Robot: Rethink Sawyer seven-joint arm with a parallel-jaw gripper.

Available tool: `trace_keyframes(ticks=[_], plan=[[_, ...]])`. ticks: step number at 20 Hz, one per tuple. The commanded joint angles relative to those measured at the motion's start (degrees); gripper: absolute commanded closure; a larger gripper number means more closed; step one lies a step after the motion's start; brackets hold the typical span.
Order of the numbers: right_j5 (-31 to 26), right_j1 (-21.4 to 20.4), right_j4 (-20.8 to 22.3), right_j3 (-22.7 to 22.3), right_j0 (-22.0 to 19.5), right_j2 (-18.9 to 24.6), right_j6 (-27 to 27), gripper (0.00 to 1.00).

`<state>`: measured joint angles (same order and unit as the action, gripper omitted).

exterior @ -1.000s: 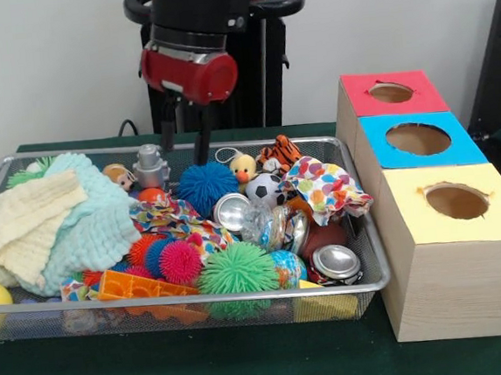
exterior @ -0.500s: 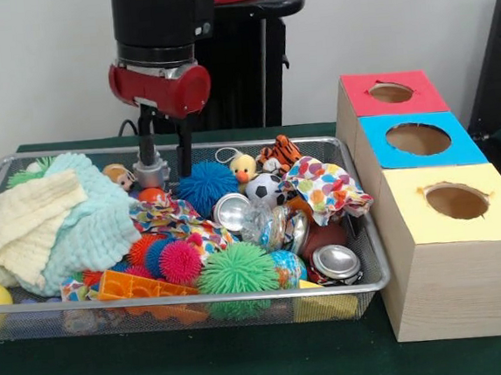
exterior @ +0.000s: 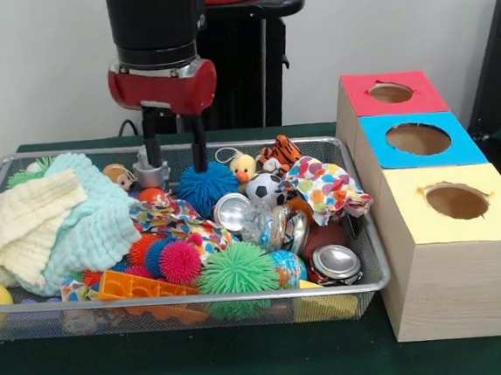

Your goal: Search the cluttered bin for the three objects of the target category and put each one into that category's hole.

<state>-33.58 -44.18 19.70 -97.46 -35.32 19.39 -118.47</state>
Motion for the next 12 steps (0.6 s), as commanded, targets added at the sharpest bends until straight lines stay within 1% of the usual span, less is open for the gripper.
trace_keyframes(ticks=[1,7,12], plan=[[-8.2,-0.5,2.1,0.8,-1.2,11.4,19.1,0.0],[-8.0,-1.7,2.4,-1.0,-0.6,13.6,17.9,0.0],[-6.1,-0.8,4.7,-1.9,-0.3,14.3,17.0,0.0]])
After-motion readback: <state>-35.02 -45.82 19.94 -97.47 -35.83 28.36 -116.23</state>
